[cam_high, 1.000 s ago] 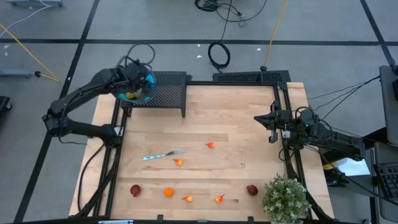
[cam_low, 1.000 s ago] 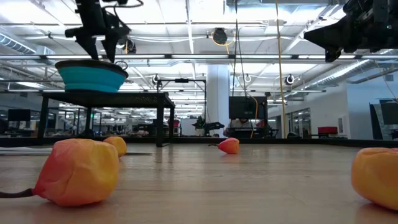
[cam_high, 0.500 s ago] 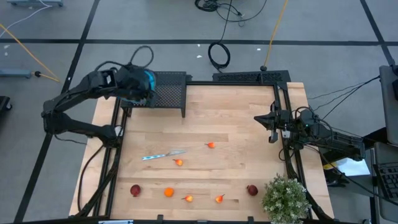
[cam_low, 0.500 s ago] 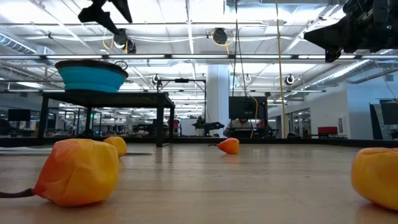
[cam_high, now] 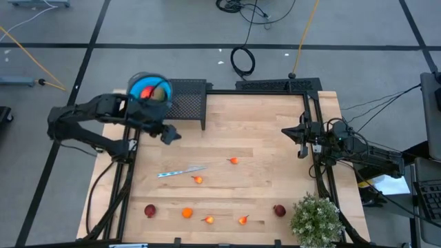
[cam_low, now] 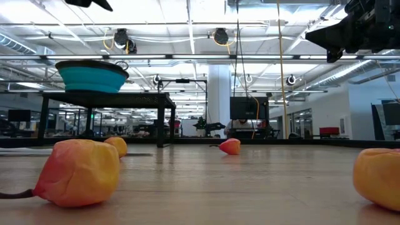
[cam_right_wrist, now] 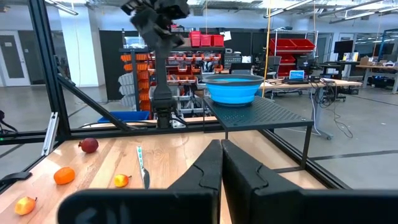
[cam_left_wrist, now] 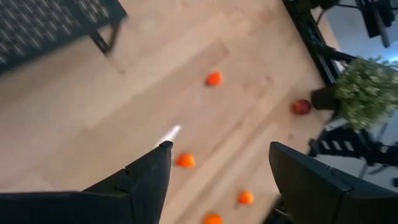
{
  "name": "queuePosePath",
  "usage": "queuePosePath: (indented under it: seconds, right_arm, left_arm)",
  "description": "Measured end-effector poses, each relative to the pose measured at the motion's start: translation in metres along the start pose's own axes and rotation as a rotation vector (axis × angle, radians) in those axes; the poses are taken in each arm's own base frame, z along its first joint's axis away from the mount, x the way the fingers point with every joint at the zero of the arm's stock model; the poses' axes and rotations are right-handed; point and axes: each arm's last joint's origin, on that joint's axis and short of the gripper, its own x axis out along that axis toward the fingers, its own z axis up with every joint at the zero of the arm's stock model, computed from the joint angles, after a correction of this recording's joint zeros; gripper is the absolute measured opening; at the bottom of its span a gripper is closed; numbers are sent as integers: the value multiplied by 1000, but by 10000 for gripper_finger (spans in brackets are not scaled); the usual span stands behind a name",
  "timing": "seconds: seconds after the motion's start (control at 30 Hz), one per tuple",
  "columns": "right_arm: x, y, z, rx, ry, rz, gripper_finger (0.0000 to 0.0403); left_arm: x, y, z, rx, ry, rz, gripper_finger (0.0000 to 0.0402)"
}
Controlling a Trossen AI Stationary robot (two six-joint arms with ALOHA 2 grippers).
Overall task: Pick & Place Fruit
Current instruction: Put the pomegranate into the blue strainer bowl on the shelf
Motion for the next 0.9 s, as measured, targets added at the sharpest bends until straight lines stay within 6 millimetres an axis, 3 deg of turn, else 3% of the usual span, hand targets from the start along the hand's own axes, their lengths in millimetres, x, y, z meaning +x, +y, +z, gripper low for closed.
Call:
queuePosePath:
  seconds: [0.23, 0.5, 0.9]
  right_arm:
    - [0, 0, 0, 0, 1, 0, 0]
    - [0, 0, -1, 1, 9, 0, 0]
    - [0, 0, -3, -28, 34, -1, 0]
  left_arm:
    - [11, -15, -26, -103, 121, 40, 271]
    - [32, -25, -58, -202, 249, 232, 271]
    - [66, -38, -99, -255, 298, 496, 271]
